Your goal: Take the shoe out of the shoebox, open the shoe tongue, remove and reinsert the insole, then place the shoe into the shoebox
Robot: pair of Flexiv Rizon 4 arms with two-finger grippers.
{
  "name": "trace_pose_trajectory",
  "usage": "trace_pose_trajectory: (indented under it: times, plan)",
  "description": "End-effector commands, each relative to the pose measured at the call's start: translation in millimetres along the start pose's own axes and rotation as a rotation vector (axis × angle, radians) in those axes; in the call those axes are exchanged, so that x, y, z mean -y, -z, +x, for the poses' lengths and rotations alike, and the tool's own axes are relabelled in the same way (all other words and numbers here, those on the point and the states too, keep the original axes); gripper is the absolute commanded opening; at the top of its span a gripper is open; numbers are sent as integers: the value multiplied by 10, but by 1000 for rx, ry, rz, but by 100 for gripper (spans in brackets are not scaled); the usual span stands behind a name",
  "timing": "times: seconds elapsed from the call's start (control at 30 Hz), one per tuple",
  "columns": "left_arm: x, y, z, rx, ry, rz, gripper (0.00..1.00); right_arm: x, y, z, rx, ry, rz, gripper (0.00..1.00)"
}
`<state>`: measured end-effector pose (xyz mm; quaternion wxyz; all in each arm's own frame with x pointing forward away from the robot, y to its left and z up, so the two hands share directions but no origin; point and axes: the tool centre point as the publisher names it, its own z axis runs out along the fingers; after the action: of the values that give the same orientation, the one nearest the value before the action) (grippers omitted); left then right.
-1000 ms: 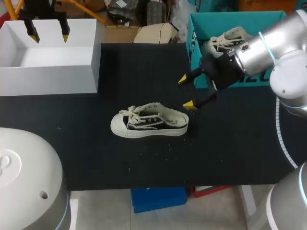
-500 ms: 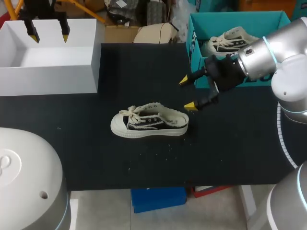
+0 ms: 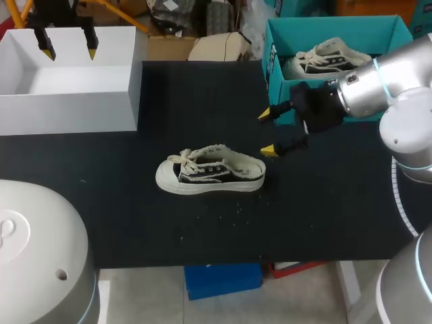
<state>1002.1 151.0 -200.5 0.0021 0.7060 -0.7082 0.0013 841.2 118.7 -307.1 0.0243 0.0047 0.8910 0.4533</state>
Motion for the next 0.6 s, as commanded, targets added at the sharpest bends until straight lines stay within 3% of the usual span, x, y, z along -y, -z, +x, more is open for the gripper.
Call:
trace_pose_trajectory:
  times: [0.03,0.3,0.6]
  plan:
    - [-5,4,7,3,2,-1,100,157,-89,54,40,-18,-13,100]
    - [-5,4,7,3,2,-1,100,447,-305,100,57,-55,-23,100]
    - [-5,4,7,3,2,-1,100,649,-537,107,60,-76,-43,100]
